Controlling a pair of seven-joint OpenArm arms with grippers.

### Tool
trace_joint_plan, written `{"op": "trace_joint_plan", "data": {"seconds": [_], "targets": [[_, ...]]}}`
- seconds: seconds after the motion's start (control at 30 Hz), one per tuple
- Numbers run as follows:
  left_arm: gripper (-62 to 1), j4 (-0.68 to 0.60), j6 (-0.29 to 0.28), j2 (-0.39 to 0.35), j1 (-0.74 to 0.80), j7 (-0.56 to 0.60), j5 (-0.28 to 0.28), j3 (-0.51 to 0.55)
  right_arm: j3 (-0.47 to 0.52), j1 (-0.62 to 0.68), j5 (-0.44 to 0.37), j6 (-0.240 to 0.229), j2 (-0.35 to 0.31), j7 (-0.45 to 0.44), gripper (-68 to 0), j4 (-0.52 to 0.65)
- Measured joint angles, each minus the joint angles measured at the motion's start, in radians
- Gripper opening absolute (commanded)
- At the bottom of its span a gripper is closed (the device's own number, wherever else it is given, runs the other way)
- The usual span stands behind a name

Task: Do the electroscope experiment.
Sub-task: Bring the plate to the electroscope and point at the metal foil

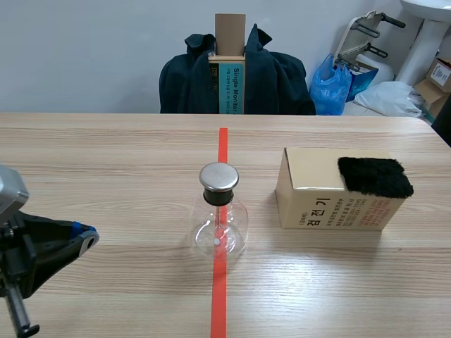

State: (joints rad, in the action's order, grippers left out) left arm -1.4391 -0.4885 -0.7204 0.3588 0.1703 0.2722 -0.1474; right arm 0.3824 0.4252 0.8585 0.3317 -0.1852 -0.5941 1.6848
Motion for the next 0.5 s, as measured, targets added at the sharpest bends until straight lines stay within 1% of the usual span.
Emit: {"op": "trace_joint_plan", "data": {"seconds": [0.03,0.1,0.2,0.3,0.37,0.5], "targets": [[-58.2,0.045,-0.01,0.0,-0.043,0.023,0.0,-0.035,0.0,0.0,-0.016,0.01,0.0,0.0,-66.7,0.0],[-58.2,0.124,-0.01,0.006,-0.113,0.076,-0.006,-0.097,0.0,0.0,-0.042,0.027,0.0,0.0,-66.7,0.0],[-58.2,0.225,-0.01,0.044,-0.2,0.111,-0.062,-0.172,0.0,-0.001,-0.06,0.05,0.0,-0.003,-66.7,0.0],[-58.2,0.299,-0.01,0.094,-0.269,0.141,-0.11,-0.249,0.0,-0.011,-0.063,0.046,0.0,-0.005,-66.7,0.0],[-58.2,0.338,-0.009,0.126,-0.307,0.16,-0.13,-0.302,0.0,-0.027,-0.064,0.043,0.0,-0.017,-66.7,0.0],[-58.2,0.406,0.01,0.185,-0.381,0.169,-0.134,-0.39,-0.037,-0.06,-0.063,0.042,-0.001,-0.034,-66.7,0.0]]}}
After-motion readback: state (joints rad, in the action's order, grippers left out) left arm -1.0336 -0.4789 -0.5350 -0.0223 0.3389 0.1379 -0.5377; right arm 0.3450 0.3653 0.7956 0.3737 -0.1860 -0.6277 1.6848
